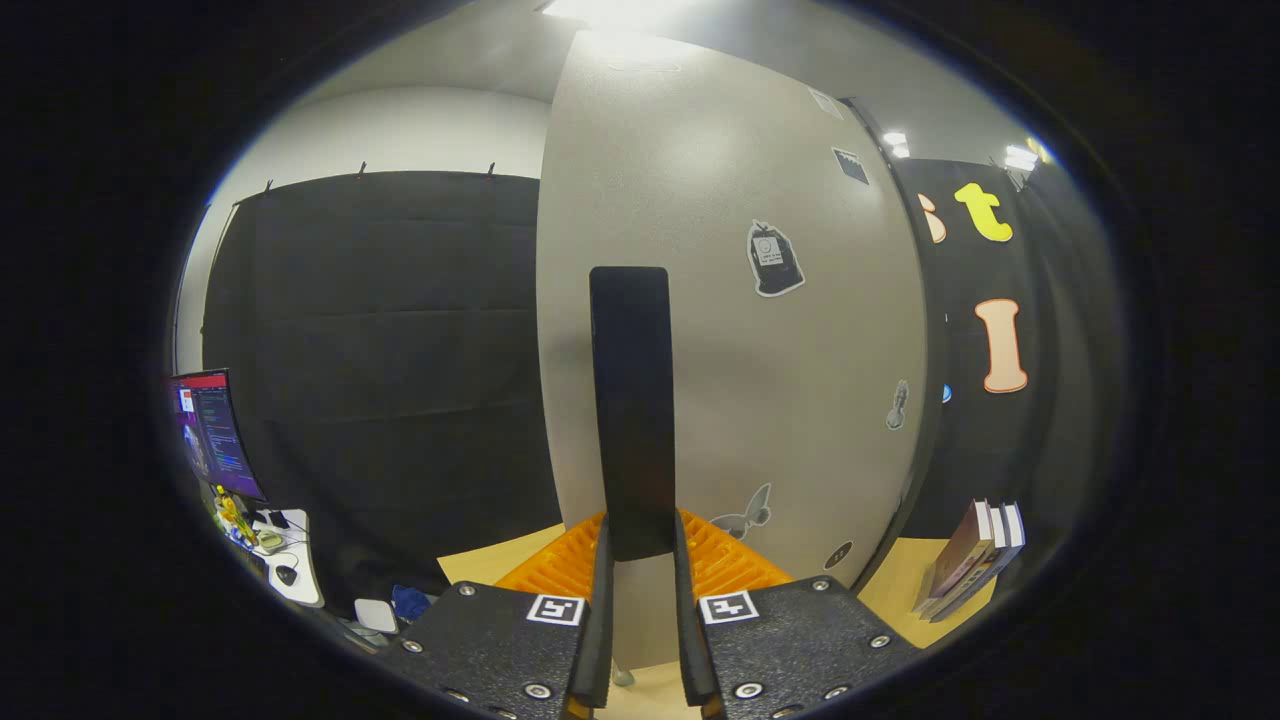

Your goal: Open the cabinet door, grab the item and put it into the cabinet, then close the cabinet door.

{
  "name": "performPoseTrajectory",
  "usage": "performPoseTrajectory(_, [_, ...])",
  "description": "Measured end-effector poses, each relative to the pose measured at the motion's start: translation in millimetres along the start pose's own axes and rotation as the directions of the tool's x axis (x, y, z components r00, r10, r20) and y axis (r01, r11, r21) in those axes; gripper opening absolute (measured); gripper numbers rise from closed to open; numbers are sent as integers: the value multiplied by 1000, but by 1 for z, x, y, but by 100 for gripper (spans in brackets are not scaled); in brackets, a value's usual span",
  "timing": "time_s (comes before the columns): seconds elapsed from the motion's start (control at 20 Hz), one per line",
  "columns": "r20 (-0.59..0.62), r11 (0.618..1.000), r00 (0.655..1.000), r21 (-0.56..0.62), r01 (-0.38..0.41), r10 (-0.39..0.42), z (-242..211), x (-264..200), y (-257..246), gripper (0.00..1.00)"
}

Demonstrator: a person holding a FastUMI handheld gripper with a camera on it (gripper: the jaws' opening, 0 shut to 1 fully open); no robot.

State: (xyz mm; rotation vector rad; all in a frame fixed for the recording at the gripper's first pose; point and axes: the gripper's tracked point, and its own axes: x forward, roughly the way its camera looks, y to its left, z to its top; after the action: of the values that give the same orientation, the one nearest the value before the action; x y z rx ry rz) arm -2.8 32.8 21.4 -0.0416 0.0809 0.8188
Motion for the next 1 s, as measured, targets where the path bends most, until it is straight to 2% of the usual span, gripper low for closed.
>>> performPoseTrajectory(0.45, [-2, 999, 999, 10, 42, -42, -2, -26, -12, 28])
performPoseTrajectory(0.9, [2, 985, 989, 90, 149, -150, -8, -68, -41, 30])
performPoseTrajectory(1.0, [3, 980, 986, 106, 167, -168, -9, -77, -48, 34])
